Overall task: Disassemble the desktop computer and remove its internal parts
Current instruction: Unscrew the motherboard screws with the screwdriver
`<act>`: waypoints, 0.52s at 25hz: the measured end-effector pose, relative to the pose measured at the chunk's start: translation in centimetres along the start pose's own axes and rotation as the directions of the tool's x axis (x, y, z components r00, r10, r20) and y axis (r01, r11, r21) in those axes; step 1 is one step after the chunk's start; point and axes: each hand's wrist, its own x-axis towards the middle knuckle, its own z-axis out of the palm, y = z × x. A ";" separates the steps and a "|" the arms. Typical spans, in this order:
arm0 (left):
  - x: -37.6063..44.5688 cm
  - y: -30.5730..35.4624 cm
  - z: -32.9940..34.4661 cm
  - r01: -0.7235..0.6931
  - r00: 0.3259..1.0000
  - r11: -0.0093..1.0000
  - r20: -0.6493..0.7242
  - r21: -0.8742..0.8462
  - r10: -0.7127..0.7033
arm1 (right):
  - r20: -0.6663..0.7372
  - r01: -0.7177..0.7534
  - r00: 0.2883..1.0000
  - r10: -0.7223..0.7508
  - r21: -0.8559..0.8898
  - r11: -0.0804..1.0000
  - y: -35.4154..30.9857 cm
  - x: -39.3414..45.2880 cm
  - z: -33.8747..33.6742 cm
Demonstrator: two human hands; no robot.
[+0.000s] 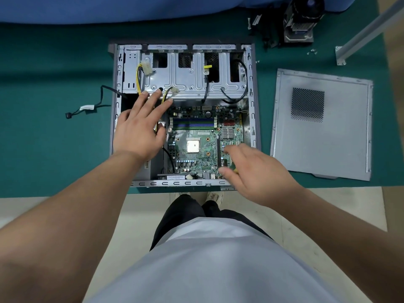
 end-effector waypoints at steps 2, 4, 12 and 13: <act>0.0 0.0 0.0 -0.001 1.000 1.000 -0.002 -0.005 0.001 | 0.016 0.053 0.998 -0.052 -0.023 0.998 0.2 0.2 -0.2; 0.0 0.1 -0.1 -0.003 1.000 1.000 -0.001 -0.010 0.003 | 0.014 0.100 0.995 -0.100 0.034 0.994 0.8 0.2 -0.4; 0.0 0.1 -0.1 0.003 1.000 1.000 0.005 -0.025 -0.003 | 0.072 0.044 0.996 -0.051 0.105 0.994 1.3 0.7 -0.7; 0.0 0.1 -0.1 0.004 1.000 1.000 0.005 -0.027 -0.003 | 0.090 0.084 0.991 -0.096 0.127 0.988 1.4 0.7 -1.0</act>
